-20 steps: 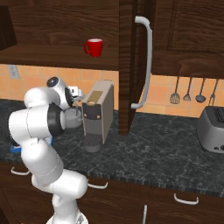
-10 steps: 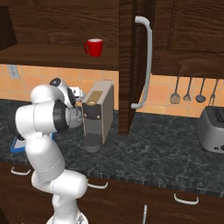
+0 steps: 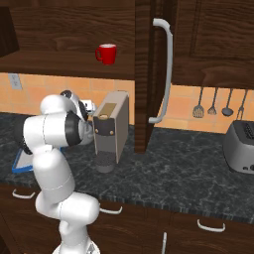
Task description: Pick the kettle from the counter and place it on the tray. Then pick the mug from the cabinet and place it on the tray. Then close the cabinet doors.
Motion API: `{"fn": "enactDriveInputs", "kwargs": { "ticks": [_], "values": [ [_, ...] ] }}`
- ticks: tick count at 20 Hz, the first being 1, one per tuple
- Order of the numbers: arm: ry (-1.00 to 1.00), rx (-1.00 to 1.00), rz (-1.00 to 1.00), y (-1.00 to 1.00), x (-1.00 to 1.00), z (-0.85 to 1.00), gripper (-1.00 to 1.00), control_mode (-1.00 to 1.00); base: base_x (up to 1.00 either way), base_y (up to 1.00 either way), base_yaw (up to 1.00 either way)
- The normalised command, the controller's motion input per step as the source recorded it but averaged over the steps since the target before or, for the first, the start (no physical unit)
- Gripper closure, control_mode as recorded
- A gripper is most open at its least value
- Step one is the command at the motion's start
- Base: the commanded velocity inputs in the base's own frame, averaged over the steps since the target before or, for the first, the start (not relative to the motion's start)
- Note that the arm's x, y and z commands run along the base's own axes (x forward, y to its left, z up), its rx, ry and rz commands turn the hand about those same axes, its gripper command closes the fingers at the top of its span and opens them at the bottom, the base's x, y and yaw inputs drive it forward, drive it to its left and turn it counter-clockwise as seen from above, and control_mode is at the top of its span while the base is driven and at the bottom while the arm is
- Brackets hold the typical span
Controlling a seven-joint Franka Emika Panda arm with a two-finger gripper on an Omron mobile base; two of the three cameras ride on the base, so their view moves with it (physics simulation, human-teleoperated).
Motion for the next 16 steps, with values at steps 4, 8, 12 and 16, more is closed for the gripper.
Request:
{"fn": "enactDriveInputs", "kwargs": {
  "ticks": [4, 8, 12, 16],
  "values": [
    [0.02, 0.00, 0.00, 0.03, 0.00, -0.32, -1.00, -1.00, 0.00, 0.00, 0.00],
    [0.05, -0.01, 0.00, 0.06, 0.00, -0.34, 1.00, -1.00, 0.00, 0.00, 0.00],
    [0.01, 0.00, 0.00, 0.00, 0.00, -0.19, 1.00, -1.00, 0.00, 0.00, 0.00],
    [0.01, 0.00, 0.00, 0.05, -0.01, -0.04, 1.00, -1.00, 0.00, 0.00, 0.00]
  ]
}}
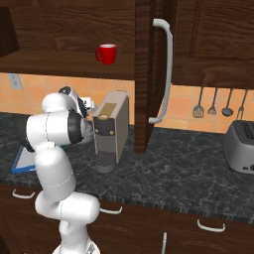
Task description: Pick the kettle from the counter and place it on the tray. Then pick the mug from the cabinet and place it on the tray. Then close the cabinet doors.
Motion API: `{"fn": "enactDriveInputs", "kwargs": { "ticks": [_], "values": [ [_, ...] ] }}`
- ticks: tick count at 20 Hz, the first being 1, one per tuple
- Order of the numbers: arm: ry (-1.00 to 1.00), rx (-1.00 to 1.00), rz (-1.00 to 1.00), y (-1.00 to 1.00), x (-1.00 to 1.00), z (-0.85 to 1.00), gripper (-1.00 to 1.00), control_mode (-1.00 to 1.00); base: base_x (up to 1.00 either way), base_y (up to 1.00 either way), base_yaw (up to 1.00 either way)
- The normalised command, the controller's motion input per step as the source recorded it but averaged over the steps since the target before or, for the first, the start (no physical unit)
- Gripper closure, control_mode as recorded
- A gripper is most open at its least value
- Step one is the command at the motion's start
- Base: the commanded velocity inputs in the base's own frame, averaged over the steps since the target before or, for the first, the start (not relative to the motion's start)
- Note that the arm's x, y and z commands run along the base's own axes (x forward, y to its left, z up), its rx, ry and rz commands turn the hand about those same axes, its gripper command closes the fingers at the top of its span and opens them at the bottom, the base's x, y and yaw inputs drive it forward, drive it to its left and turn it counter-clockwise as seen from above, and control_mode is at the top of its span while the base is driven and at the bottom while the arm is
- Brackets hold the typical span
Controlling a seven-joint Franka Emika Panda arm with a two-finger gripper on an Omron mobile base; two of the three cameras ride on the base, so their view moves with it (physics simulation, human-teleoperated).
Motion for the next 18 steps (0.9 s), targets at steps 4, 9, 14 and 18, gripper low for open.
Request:
{"fn": "enactDriveInputs", "kwargs": {
  "ticks": [4, 9, 14, 18],
  "values": [
    [-0.01, 0.00, 0.00, 0.05, -0.26, 0.03, 1.00, -1.00, 0.00, 0.00, 0.00],
    [-0.13, 0.00, 0.00, 0.00, -0.50, 0.43, 1.00, -1.00, 0.00, 0.00, 0.00],
    [-0.24, -0.02, 0.00, 0.00, -0.34, 0.67, 1.00, -1.00, 0.00, 0.00, 0.00],
    [0.00, 0.00, 0.01, 0.32, -0.09, 0.26, 1.00, -1.00, 0.00, 0.00, 0.00]
  ]
}}
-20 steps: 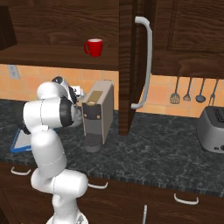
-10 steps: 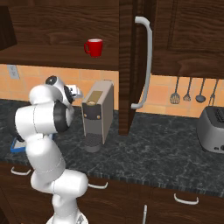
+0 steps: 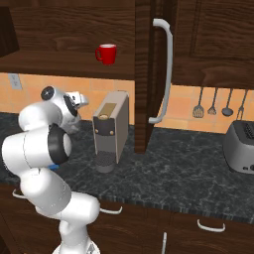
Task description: Pick the kettle from the counter and place it on the tray. Then pick the mug from the cabinet and place it on the tray. Then close the cabinet doors.
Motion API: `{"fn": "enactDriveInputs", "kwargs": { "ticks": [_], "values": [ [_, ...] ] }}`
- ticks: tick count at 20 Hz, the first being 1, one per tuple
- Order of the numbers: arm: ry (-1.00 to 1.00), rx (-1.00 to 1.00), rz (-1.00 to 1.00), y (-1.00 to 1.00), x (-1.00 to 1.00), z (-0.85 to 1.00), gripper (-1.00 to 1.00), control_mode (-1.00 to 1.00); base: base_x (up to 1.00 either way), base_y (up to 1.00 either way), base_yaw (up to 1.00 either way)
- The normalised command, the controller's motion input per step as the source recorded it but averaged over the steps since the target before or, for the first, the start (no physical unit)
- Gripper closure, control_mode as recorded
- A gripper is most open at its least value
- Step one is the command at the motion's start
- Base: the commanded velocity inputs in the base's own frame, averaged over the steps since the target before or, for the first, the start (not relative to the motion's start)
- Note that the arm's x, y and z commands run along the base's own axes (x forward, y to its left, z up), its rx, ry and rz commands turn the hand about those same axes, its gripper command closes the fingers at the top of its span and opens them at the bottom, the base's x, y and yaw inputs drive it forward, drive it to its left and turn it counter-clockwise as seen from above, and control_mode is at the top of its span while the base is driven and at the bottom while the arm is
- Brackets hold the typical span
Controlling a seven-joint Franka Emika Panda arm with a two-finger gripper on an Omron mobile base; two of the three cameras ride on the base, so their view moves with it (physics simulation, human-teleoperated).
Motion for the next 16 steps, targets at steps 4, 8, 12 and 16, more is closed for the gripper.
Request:
{"fn": "enactDriveInputs", "kwargs": {
  "ticks": [4, 8, 12, 16],
  "values": [
    [0.12, 0.00, 0.06, 0.57, -0.01, 0.00, 1.00, -1.00, 0.00, 0.00, 0.00],
    [0.12, -0.02, 0.07, 0.61, 0.00, -0.01, 1.00, -1.00, 0.00, 0.00, 0.00],
    [0.04, -0.18, 0.06, 0.68, 0.00, -0.21, 1.00, -1.00, 0.00, 0.00, 0.00],
    [0.00, -0.23, 0.04, 0.63, -0.01, -0.40, 1.00, -1.00, 0.00, 0.00, 0.00]
  ]
}}
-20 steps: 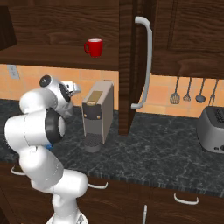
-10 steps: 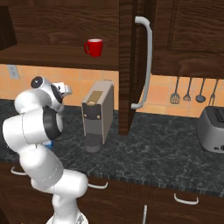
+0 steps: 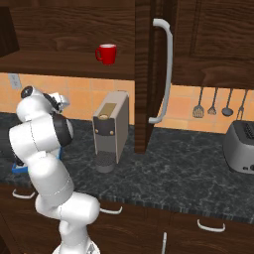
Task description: Pick the kettle from the counter and place it on the tray. Then pick the mug from the cabinet and place it on the tray. Then close the cabinet doors.
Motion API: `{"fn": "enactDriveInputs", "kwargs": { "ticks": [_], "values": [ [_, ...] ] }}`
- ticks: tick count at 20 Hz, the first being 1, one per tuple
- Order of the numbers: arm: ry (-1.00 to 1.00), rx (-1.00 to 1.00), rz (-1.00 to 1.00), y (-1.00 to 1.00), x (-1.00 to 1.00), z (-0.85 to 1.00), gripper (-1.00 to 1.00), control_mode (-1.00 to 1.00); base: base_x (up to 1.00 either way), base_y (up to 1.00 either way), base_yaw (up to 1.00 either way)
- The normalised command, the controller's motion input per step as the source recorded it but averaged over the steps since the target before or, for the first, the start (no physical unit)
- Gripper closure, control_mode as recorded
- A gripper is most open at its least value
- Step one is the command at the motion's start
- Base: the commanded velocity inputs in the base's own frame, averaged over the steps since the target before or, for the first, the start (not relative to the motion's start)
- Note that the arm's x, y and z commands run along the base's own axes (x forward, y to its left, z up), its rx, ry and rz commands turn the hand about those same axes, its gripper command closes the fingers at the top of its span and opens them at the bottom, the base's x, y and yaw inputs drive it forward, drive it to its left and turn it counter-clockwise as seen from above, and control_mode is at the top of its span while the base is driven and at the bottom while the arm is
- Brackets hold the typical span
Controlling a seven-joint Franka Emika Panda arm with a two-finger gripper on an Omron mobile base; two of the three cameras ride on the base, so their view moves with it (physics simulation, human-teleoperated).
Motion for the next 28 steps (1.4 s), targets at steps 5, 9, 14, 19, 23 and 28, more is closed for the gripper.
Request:
{"fn": "enactDriveInputs", "kwargs": {
  "ticks": [5, 9, 14, 19, 23, 28],
  "values": [
    [0.00, -0.14, 0.06, 0.59, 0.00, -0.36, 1.00, -1.00, 0.00, 0.00, 0.00],
    [0.00, -0.07, 0.08, 0.58, 0.00, -0.37, 1.00, -1.00, 0.00, 0.00, 0.00],
    [0.00, -0.03, 0.06, 0.41, 0.03, -0.20, 1.00, -1.00, 0.00, 0.00, 0.00],
    [-0.03, 0.00, 0.05, 0.11, -0.07, -0.04, 1.00, -1.00, 0.00, 0.00, 0.00],
    [-0.07, 0.00, 0.06, -0.08, -0.01, -0.28, 1.00, -1.00, 0.00, 0.00, 0.00],
    [-0.08, 0.00, 0.11, -0.18, 0.10, -0.28, 1.00, -1.00, 0.00, 0.00, 0.00]
  ]
}}
